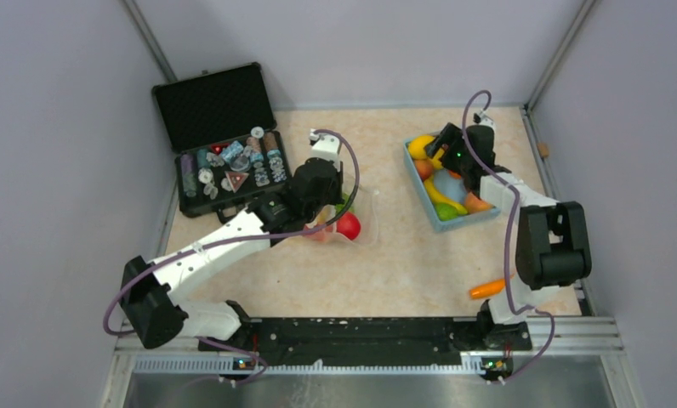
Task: Place the food in the zip-top bag and seal the zipper
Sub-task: Pick up the fake fruit from the bin.
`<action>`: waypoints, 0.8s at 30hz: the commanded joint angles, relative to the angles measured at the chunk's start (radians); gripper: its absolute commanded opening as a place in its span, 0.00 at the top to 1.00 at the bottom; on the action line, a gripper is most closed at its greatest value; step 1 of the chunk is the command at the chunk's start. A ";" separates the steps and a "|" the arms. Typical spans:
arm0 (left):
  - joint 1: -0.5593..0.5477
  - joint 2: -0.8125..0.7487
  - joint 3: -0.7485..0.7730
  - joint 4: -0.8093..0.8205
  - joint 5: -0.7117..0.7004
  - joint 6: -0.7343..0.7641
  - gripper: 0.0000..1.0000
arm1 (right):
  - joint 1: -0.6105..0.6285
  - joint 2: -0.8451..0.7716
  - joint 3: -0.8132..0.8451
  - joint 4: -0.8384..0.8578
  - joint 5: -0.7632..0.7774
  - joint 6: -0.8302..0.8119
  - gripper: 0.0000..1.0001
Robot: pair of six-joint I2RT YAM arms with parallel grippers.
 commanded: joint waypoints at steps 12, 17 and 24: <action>0.008 -0.074 -0.036 0.045 0.031 -0.036 1.00 | 0.017 0.190 0.192 0.037 0.026 0.009 0.19; 0.010 -0.091 -0.050 0.058 0.027 -0.031 0.99 | 0.018 0.212 0.206 0.032 0.010 0.010 0.23; 0.011 -0.097 -0.056 0.064 0.039 -0.032 0.99 | 0.018 0.243 0.236 0.030 -0.027 0.011 0.18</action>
